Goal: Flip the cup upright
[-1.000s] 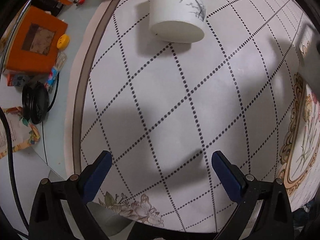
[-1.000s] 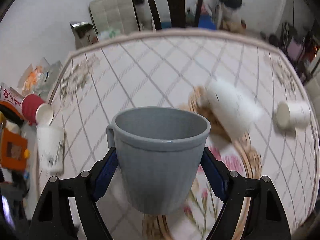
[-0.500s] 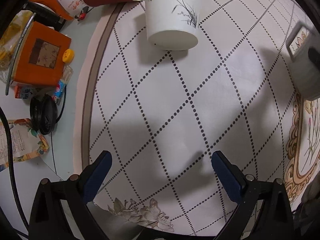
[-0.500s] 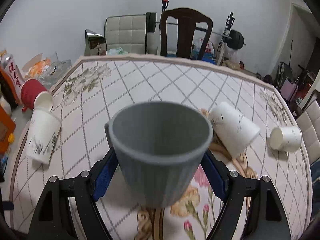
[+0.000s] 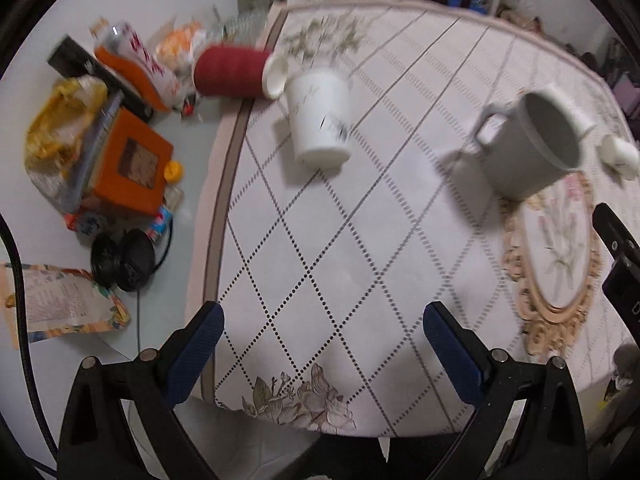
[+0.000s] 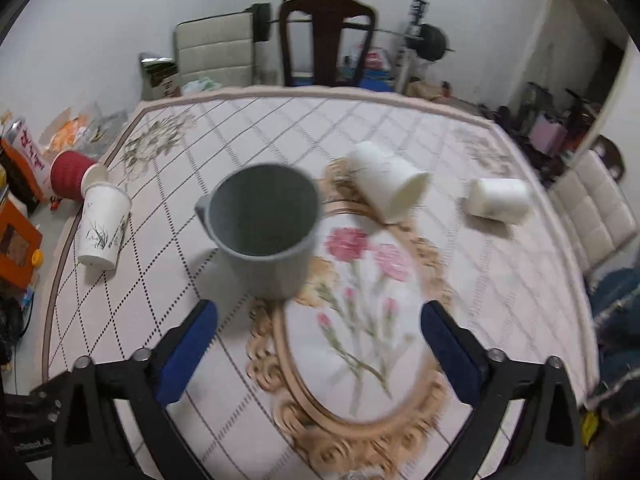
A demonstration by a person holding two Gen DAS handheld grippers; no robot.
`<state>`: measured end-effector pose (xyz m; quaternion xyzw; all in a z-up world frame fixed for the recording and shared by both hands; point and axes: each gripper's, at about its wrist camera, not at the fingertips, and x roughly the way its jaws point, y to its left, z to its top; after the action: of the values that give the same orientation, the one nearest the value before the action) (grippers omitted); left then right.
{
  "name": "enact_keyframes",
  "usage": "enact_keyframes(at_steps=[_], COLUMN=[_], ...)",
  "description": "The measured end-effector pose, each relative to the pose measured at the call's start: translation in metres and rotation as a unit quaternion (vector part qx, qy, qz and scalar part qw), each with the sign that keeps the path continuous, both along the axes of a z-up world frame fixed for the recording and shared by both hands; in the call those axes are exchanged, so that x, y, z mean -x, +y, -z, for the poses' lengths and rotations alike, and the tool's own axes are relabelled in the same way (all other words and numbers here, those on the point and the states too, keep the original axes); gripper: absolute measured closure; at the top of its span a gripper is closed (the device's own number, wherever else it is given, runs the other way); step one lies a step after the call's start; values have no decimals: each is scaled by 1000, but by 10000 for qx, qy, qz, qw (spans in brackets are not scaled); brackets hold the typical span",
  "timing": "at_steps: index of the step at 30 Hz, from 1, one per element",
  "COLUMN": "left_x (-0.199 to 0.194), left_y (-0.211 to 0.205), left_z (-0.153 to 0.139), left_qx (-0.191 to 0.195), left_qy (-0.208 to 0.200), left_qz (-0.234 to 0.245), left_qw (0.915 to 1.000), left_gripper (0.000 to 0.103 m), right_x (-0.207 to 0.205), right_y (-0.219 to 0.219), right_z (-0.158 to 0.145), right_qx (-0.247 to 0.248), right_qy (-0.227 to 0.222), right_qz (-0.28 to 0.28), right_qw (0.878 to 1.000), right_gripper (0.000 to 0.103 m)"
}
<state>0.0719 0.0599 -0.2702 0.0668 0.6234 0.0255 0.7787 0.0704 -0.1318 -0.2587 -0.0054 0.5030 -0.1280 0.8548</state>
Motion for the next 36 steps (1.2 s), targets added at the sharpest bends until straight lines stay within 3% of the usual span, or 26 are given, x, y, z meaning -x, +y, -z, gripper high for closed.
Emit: enact_keyframes(at_steps=[14, 22, 28, 36], left_x=[66, 114, 143, 164], left_y=[-22, -31, -34, -38], left_z=[-140, -200, -228, -246], left_qx=[478, 581, 554, 537], left_qy=[-1243, -1780, -2139, -2394], left_qz=[306, 311, 324, 335], left_qw=[9906, 9818, 9747, 9689], left_gripper=[1, 1, 1, 1], right_x=[96, 150, 185, 208], right_y=[-18, -24, -24, -21], right_z=[-166, -242, -279, -299], right_qx=[143, 87, 53, 25], right_qy=[-606, -950, -1182, -1337], right_qz=[420, 363, 313, 234], right_qw=[9972, 9948, 9925, 9907], right_gripper=[0, 0, 0, 0])
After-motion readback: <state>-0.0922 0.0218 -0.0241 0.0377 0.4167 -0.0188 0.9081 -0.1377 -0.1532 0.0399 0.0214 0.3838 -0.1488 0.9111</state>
